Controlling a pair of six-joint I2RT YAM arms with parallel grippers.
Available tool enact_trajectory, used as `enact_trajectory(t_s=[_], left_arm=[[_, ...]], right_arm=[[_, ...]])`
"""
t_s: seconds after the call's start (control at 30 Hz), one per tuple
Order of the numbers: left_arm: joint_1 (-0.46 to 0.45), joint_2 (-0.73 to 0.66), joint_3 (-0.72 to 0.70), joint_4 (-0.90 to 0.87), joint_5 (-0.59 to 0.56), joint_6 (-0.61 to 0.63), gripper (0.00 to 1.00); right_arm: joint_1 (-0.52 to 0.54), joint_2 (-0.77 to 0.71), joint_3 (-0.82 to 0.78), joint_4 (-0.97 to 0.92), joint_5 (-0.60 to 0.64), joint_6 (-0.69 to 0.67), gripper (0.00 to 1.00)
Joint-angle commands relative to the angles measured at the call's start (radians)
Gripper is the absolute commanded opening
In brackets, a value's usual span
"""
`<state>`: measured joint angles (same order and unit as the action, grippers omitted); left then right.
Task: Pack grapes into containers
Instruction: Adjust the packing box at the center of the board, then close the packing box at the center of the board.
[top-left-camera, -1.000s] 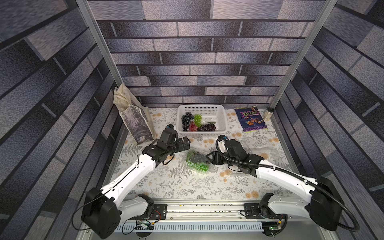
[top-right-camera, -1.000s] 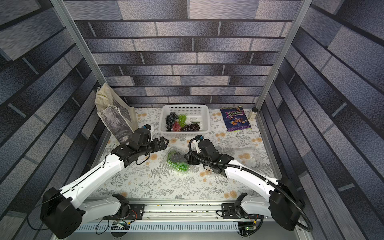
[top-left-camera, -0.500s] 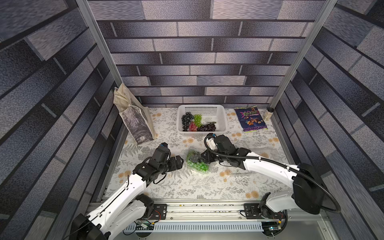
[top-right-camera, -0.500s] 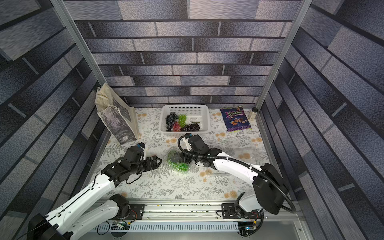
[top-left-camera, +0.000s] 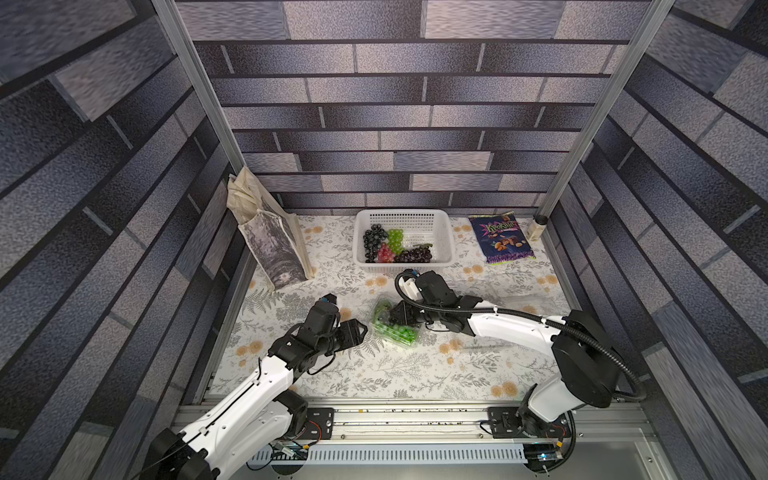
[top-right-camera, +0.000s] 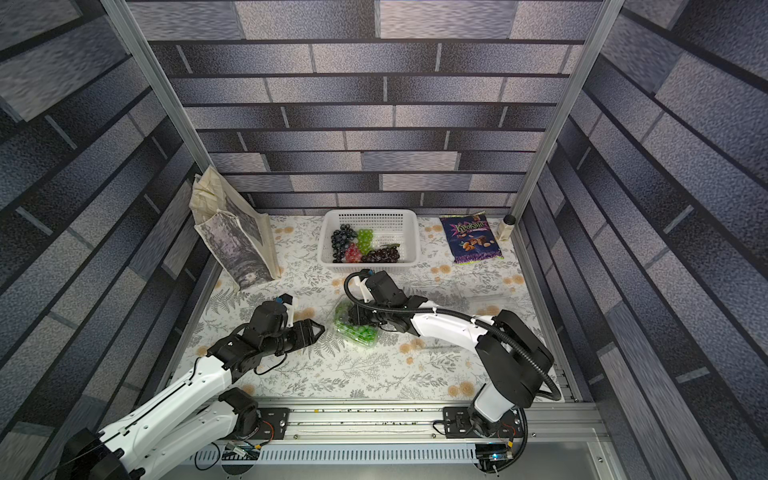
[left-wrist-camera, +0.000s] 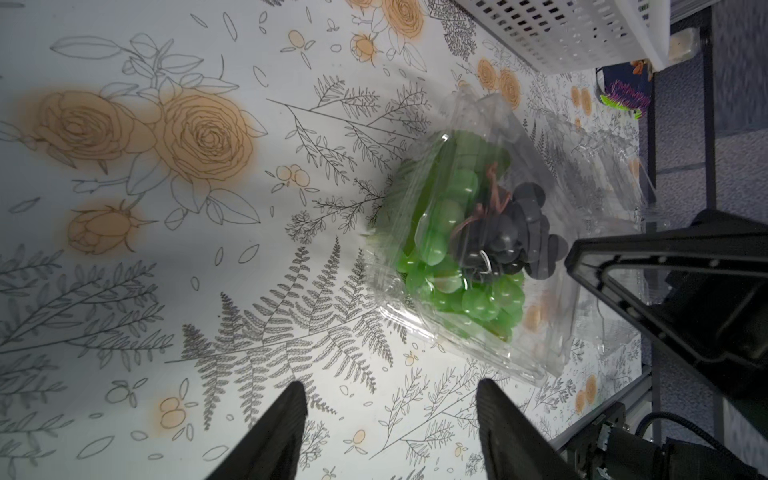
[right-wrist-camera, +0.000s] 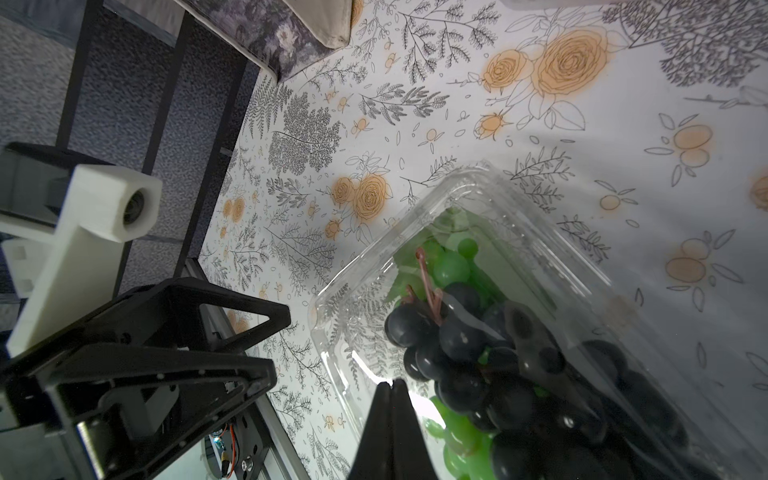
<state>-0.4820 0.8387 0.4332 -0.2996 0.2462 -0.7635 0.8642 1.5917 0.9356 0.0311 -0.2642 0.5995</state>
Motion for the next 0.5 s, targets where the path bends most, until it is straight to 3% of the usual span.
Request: enact_trajectory(t_s=[0.0,0.2,0.47], left_arm=[[0.027,-0.008,-0.043,0.122,0.056,-0.047,0.62],[0.086,-0.001,-0.112,0.268,0.104,-0.117,0.61],[0.107,0.037,-0.114,0.321,0.114,-0.14,0.6]], right_arm=[[0.008,0.019,-0.007,0.053,-0.016,0.019,0.0],[0.009,0.034,-0.023,0.072,-0.017,0.032,0.0],[0.009,0.056,-0.042,0.095,-0.02,0.048,0.0]])
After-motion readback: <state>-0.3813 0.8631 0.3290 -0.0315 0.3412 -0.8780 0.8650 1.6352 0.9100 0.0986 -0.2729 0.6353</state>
